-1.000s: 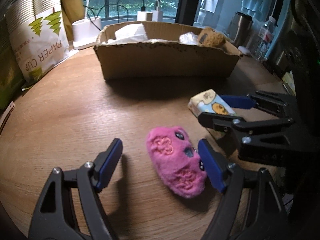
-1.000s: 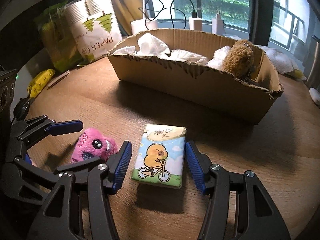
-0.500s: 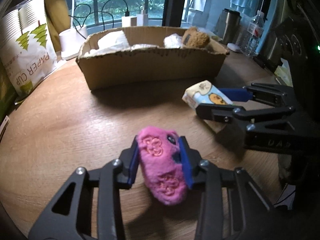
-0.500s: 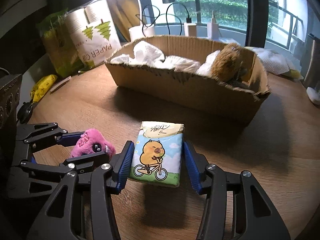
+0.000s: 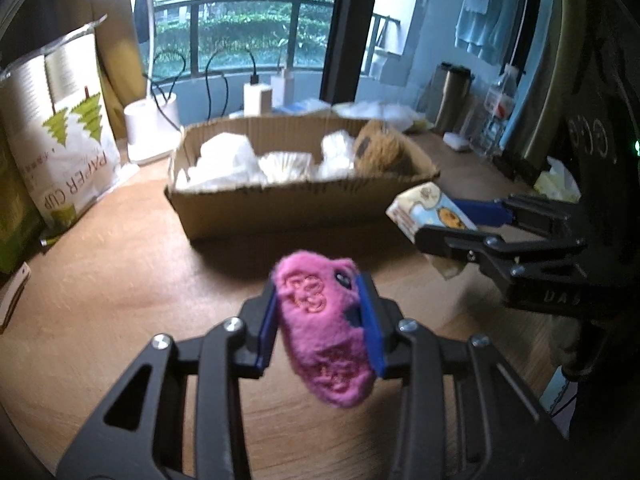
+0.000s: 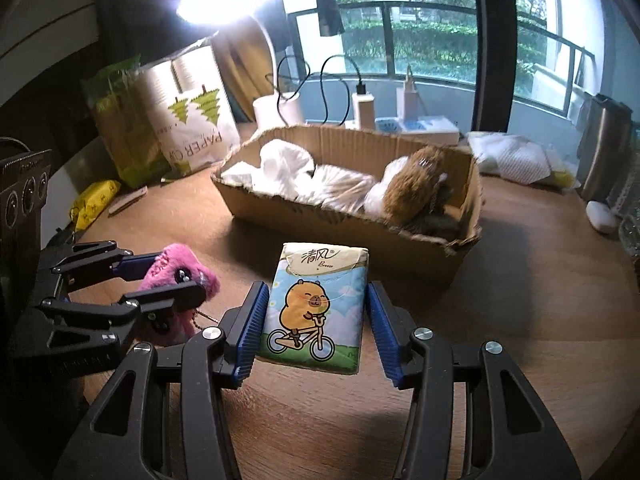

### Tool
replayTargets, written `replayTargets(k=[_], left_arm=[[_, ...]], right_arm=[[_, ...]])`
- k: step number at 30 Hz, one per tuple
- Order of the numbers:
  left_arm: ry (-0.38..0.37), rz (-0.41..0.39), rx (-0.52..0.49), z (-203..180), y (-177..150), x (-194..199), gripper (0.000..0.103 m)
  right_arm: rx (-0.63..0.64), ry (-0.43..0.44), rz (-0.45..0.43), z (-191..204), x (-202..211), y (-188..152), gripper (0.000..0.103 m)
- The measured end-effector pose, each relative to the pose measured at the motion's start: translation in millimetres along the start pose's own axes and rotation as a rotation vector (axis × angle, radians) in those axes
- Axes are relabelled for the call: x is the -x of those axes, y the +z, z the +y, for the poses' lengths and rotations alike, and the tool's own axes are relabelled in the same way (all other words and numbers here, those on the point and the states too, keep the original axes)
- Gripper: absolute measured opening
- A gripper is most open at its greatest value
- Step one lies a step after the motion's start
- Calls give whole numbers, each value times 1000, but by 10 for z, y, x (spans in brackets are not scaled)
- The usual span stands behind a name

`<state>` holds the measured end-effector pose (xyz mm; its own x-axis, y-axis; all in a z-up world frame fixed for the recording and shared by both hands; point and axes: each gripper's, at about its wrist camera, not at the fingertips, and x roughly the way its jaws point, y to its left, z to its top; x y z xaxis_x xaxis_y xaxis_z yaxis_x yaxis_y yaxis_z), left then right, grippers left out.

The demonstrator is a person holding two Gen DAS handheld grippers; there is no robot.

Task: Organize soft objects
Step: 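Carry both items to the box and open the left tool over it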

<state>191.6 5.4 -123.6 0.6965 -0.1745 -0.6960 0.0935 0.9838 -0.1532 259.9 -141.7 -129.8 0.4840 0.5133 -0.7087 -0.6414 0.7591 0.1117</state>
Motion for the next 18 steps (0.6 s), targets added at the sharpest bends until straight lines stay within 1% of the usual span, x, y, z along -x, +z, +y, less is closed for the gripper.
replayTargets(k=[8,14,18], left_arm=[[9,-66,-6,-22,288,91,38],[5,-91,-17,-61,477,86,38],[1,-103,8,-63,603,62,38]], right_arm=[[-3,-31,-43,-126,189,121,53],[-10,-50,-74,-238,279,199,53],[-29,-60,-92,-350,321,221,53]])
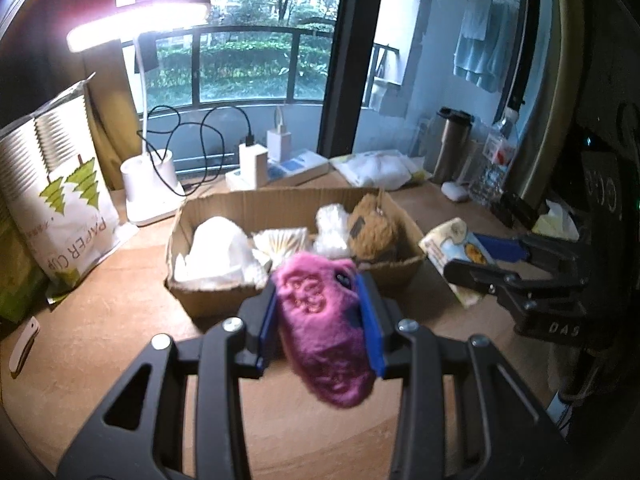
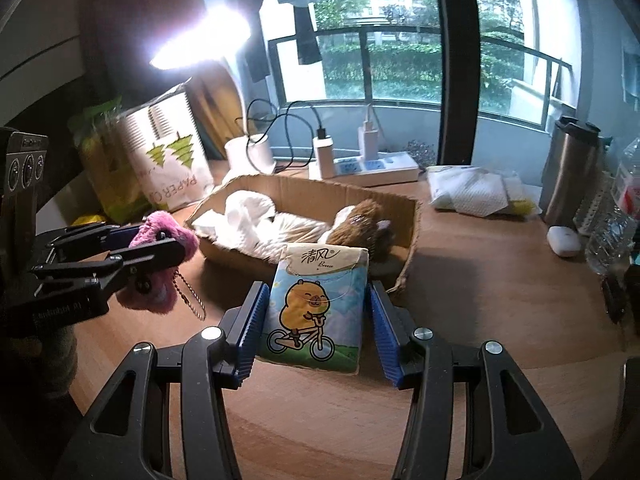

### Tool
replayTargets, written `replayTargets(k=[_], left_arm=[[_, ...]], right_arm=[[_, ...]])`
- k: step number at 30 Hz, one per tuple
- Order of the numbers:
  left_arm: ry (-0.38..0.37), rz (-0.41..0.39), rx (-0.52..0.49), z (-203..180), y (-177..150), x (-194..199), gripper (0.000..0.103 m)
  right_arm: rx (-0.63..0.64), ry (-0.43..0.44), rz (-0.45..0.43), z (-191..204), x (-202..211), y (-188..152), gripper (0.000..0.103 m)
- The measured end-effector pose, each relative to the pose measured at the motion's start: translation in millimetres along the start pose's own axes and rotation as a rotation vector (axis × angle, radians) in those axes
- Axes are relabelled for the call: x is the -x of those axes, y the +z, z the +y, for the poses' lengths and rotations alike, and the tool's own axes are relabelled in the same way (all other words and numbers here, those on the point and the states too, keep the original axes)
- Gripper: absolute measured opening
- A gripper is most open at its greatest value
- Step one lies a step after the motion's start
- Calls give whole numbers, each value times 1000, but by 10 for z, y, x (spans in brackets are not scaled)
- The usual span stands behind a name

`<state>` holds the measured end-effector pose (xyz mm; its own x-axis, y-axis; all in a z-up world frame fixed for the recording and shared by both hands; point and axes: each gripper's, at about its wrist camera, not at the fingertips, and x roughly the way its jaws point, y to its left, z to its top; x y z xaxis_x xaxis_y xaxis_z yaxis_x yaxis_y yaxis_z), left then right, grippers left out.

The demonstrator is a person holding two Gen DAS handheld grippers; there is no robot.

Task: Organize soft objects
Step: 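Carry both items to the box and open the left tool over it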

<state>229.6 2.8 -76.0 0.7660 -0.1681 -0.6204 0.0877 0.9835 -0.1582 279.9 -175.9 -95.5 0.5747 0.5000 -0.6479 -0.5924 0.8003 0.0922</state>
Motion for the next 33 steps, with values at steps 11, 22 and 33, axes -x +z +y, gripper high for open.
replayTargets(k=[11,22,33], left_arm=[[31,-35,37,-67,283,-179,38],[50,-39,53,-116,454,-548,38],[71,26,47,-123,385,-1040,39]], right_arm=[[-26,6,-36,-273,-8,84,53],[-58,23,-48,-590,-89,129,53],[-97,24,-21,-803,-292,115,53]])
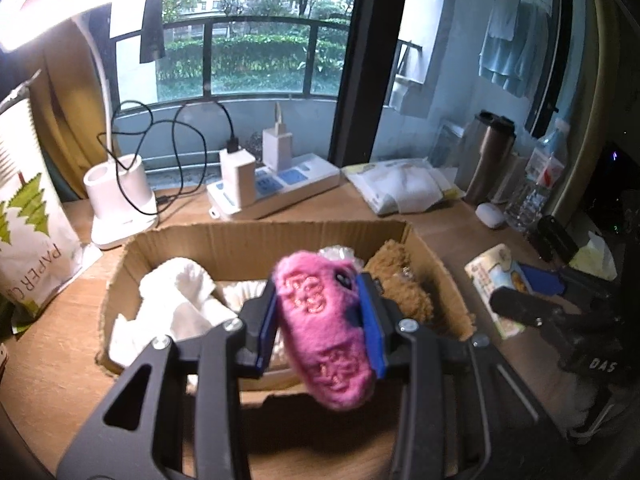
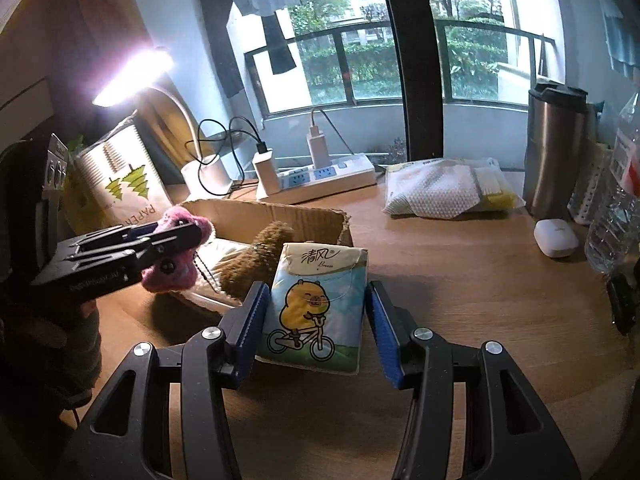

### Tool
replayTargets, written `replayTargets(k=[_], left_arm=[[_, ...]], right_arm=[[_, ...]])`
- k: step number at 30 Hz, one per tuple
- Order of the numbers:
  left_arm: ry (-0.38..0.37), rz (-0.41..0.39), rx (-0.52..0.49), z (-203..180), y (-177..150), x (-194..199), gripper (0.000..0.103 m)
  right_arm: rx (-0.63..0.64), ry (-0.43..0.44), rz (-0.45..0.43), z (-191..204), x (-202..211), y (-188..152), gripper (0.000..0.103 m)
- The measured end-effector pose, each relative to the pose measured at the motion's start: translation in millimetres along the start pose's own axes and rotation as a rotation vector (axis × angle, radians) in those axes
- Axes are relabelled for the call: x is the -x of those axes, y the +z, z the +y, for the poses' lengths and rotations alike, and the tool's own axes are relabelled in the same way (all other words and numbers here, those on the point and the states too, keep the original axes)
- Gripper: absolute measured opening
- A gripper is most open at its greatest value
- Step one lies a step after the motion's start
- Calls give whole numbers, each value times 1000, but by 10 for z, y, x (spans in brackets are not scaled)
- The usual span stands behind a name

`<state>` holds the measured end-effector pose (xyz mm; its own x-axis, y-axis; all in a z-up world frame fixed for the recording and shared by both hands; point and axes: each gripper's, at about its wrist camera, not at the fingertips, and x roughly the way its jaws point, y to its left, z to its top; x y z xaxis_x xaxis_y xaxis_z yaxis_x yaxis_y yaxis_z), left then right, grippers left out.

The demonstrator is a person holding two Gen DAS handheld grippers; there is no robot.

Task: Organize soft objects
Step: 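Carry both items to the box and open the left tool over it, then lower the bear tissue pack into the box and open the right tool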

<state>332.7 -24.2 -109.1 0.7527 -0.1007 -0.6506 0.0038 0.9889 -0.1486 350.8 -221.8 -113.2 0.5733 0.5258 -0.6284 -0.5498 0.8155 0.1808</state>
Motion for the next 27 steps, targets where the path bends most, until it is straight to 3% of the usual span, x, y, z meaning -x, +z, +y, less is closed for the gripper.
replayTargets(k=[4,5,6,16,27], left_arm=[[-3,46,32,47,-20,-161,44],[-2,53,33,52,-22,-180,53],[-5,56,39,67,-34,-189,56],[-19,8,61,241,-49,73,62],[-4,-53,68,614,-131,509,62]], right_arm=[[-5,-12,8,-29,-19,4,53],[-7,-18,10,-39,-22,5,53],[-9,-22,11,-42,-24,7,53],[25,-53,18,143,-5,70,53],[92,-56,10,629,14,187,53]])
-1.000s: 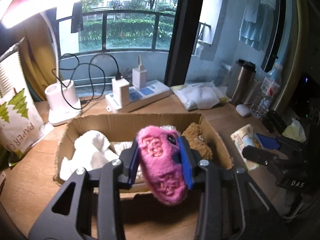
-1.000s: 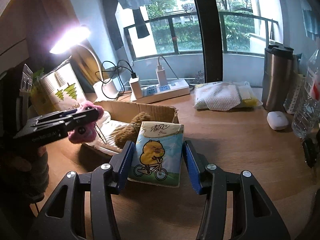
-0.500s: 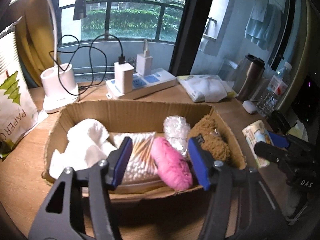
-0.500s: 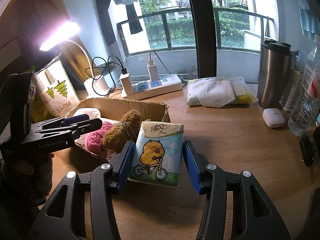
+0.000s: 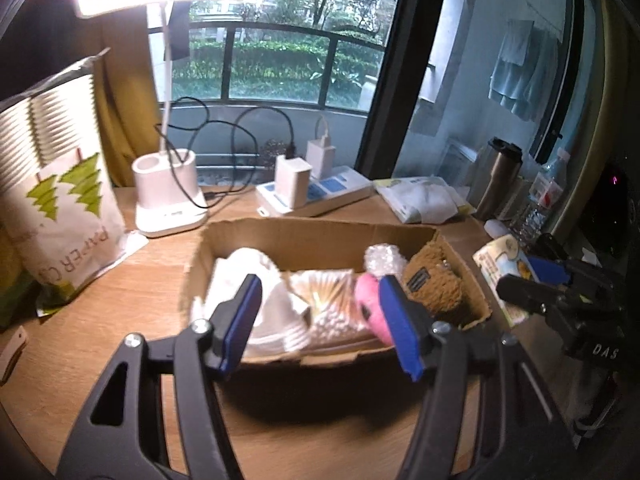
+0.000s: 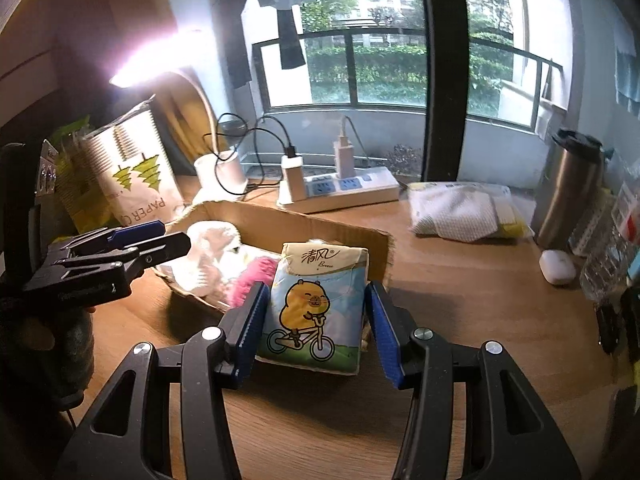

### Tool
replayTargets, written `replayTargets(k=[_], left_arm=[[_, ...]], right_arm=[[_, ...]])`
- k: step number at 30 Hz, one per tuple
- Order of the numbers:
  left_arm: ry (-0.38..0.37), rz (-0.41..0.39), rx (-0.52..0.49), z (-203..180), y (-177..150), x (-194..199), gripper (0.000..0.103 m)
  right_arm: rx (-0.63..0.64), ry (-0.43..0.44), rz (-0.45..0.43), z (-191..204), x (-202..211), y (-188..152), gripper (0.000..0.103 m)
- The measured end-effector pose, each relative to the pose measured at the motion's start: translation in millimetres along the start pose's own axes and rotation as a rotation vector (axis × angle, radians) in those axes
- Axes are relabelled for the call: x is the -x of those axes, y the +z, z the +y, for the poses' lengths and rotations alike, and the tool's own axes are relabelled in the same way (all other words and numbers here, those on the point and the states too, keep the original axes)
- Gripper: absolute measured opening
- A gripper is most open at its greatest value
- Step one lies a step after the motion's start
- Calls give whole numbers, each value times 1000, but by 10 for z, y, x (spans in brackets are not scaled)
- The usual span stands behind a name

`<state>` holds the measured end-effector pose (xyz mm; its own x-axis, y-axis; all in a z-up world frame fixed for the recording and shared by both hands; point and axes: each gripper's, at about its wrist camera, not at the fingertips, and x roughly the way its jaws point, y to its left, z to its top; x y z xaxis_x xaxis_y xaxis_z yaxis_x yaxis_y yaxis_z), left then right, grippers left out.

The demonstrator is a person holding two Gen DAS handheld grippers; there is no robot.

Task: Organize soft objects
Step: 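Lower the bear tissue pack into the box and open the right tool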

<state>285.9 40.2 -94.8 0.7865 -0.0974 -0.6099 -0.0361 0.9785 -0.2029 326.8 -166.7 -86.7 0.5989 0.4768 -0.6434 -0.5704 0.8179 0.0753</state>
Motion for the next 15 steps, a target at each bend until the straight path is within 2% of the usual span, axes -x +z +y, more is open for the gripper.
replayTargets(k=[7,15], left_arm=[[15,-25,-8,225,-9,167,62],[26,-44,-3,477,49,141,63]], right_arm=[[39,2,7,288,-115,147,53],[62,-4,14,527,-410,336,53]])
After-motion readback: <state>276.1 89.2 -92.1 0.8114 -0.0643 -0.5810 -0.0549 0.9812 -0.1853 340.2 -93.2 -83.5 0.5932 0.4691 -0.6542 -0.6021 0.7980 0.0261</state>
